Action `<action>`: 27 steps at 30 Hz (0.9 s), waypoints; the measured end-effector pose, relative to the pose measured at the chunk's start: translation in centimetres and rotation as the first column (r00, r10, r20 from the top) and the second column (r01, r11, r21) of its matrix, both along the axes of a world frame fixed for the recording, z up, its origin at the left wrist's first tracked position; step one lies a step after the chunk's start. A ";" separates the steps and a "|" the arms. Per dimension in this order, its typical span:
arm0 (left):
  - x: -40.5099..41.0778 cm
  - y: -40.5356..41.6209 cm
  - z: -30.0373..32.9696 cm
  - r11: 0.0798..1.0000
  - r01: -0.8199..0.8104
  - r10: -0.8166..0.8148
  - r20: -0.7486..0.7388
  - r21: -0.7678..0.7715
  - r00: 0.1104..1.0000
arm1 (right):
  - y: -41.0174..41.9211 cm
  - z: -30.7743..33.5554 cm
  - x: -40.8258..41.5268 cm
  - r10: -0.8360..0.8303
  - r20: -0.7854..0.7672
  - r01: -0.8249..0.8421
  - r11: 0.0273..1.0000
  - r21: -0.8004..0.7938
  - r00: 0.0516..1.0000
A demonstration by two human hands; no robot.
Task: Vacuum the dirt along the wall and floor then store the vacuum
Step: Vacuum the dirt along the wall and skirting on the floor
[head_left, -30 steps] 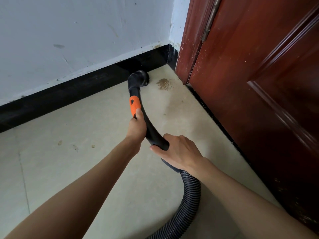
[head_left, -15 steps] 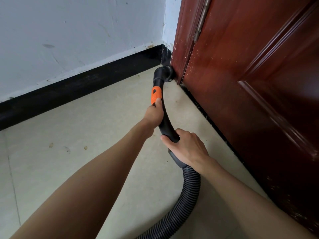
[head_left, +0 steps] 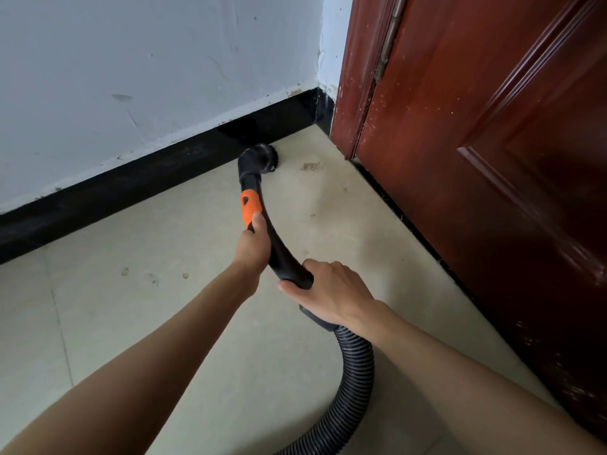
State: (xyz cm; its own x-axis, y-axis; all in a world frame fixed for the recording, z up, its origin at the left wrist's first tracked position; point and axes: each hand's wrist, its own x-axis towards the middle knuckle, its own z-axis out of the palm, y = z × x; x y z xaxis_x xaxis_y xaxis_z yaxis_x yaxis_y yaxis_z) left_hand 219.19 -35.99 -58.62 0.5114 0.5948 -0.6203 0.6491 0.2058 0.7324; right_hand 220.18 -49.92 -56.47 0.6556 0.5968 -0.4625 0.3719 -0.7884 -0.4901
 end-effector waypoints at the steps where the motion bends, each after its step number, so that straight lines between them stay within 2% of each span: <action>1: -0.6 -0.2 -0.2 1.000 -0.003 0.003 -0.002 -0.006 1.000 | -0.3 -0.1 -0.5 0.007 0.004 -0.007 1.000 -0.003 1.000; 5: -1.4 -1.9 0.2 0.998 0.058 -0.058 -0.005 -0.031 0.998 | -2.0 -0.2 -1.6 -0.025 0.009 0.025 1.000 0.001 1.000; 17: 3.3 -6.2 0.9 0.952 0.306 -0.305 0.033 -0.021 0.952 | -5.6 -1.8 -0.4 -0.298 0.016 0.296 0.952 0.077 0.954; 23: 5.4 -5.6 0.8 0.948 0.317 -0.317 0.005 0.036 0.948 | -4.4 -1.9 1.4 -0.311 0.003 0.310 0.948 0.077 0.950; 27: 6.9 -3.8 0.7 0.968 0.240 -0.240 -0.006 0.071 0.971 | -2.5 -1.7 3.2 -0.276 0.001 0.275 0.958 0.082 0.961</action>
State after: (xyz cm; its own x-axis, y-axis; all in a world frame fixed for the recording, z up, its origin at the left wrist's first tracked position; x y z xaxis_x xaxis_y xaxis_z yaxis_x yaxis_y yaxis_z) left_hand 226.07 -39.79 -57.95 0.6459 0.4971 -0.5794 0.6712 -0.0081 0.7412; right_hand 223.41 -52.41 -58.15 0.8051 0.4270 -0.4117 0.1521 -0.8195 -0.5525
